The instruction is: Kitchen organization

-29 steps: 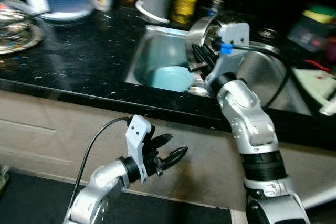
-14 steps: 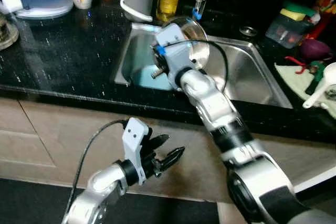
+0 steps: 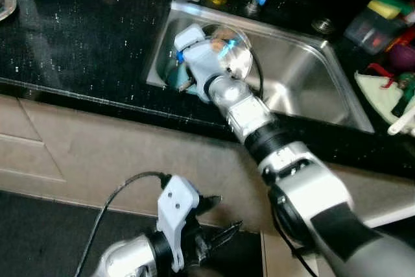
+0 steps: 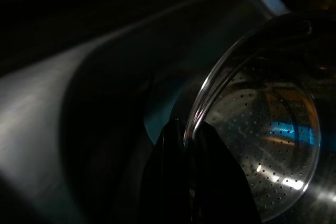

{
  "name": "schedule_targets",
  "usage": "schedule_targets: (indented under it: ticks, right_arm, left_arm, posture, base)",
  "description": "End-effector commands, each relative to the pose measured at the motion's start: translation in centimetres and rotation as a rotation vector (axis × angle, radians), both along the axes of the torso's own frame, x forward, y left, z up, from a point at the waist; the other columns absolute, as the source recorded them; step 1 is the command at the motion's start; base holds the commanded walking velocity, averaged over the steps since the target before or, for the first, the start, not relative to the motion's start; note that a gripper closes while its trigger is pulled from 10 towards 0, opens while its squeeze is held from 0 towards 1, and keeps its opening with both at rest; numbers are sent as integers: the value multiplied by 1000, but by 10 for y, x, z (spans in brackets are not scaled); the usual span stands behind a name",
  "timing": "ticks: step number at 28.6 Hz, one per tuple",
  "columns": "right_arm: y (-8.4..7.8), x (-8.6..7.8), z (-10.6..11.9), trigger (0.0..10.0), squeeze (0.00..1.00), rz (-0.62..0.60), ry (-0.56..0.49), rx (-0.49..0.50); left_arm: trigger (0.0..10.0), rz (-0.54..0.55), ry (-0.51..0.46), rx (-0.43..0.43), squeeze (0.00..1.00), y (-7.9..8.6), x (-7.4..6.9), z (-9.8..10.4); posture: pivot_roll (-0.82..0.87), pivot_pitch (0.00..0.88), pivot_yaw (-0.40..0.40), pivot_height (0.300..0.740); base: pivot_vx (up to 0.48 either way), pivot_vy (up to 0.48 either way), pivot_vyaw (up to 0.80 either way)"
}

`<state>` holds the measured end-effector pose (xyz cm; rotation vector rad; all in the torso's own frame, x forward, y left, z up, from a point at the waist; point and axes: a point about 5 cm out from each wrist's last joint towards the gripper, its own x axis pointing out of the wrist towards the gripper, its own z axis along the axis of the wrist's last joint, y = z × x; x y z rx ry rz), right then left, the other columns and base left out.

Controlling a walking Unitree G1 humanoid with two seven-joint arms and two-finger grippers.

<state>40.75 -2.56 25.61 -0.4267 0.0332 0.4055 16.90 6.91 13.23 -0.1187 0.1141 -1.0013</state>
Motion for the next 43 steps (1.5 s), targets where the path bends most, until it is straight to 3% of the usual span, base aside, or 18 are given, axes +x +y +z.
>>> schedule_targets:
  ticks: [1,6,7,8,9,10,16,18,19,20,21,23,24,26,31,35,38,43]
  right_arm:
    - [-10,3,-10,10000,0,-43,51,16]
    - [-20,8,-4,10000,39,-86,41,49]
    - [-23,9,-3,10000,412,-99,46,60]
    - [-25,10,-2,10000,667,-107,46,66]
    - [-26,11,-2,10000,667,-111,45,69]
    - [-28,12,-1,10000,1000,-123,43,78]
    - [-33,14,11,10000,1000,-118,27,210]
    - [-35,14,24,10000,1000,-80,-2,368]
    - [-35,14,24,10000,1000,-80,-2,368]
    - [-39,14,35,10000,1000,-45,-51,489]
    - [-47,12,43,10000,0,-18,-92,623]
    - [-47,12,43,10000,0,-18,-92,623]
    - [-60,7,48,10000,0,49,-143,803]
    - [-66,3,46,10000,0,101,-156,868]
    - [-74,-38,29,10000,0,370,-207,1034]
    - [-73,-63,22,10000,0,480,-223,1061]
    - [-67,-100,6,10000,0,646,-177,1080]
    - [-73,-123,-21,10000,0,658,-86,1095]
  left_arm:
    - [10000,-12,26,1,0,-3,-7,-2]
    - [10000,-5,47,-2,0,-2,-12,0]
    - [10000,-3,49,0,0,-2,-13,0]
    - [10000,-2,50,1,0,-1,-13,1]
    - [10000,-1,50,2,0,-1,-13,1]
    - [10000,-1,51,5,0,-1,-13,1]
    - [10000,-1,52,10,0,-1,-11,1]
    - [10000,-1,46,14,0,0,-8,1]
    - [10000,-1,46,14,0,0,-8,1]
    - [10000,1,41,18,0,0,-6,1]
    - [10000,7,37,18,0,1,-3,1]
    - [10000,7,37,18,0,1,-3,1]
    - [10000,25,32,17,0,4,3,-1]
    - [10000,40,30,15,0,6,7,-1]
    - [10000,143,26,36,0,15,33,-5]
    - [10000,182,18,60,0,18,44,-8]
    - [10000,198,2,84,0,20,54,-11]
    - [10000,230,-25,95,0,22,65,-13]
  posture:
    - [212,216,-290,740]
    - [213,235,-289,740]
    - [214,236,-286,740]
    - [215,236,-284,740]
    - [215,235,-283,740]
    - [215,231,-280,740]
    - [212,216,-273,740]
    - [213,195,-264,740]
    - [213,195,-264,740]
    - [212,185,-260,740]
    - [211,179,-256,740]
    - [211,179,-256,740]
    - [202,149,-242,740]
    - [201,145,-240,740]
    - [190,102,-213,740]
    - [183,80,-201,740]
    - [175,57,-189,740]
    - [167,36,-181,740]
  base:
    - [0,0,0]
    - [0,0,0]
    - [0,0,0]
    - [0,0,0]
    - [0,0,0]
    - [0,0,0]
    - [0,0,0]
    - [0,0,0]
    - [0,0,0]
    - [0,0,0]
    - [0,0,0]
    - [0,0,0]
    - [0,0,0]
    - [0,0,0]
    - [0,0,0]
    - [0,0,0]
    - [0,0,0]
    - [0,0,0]
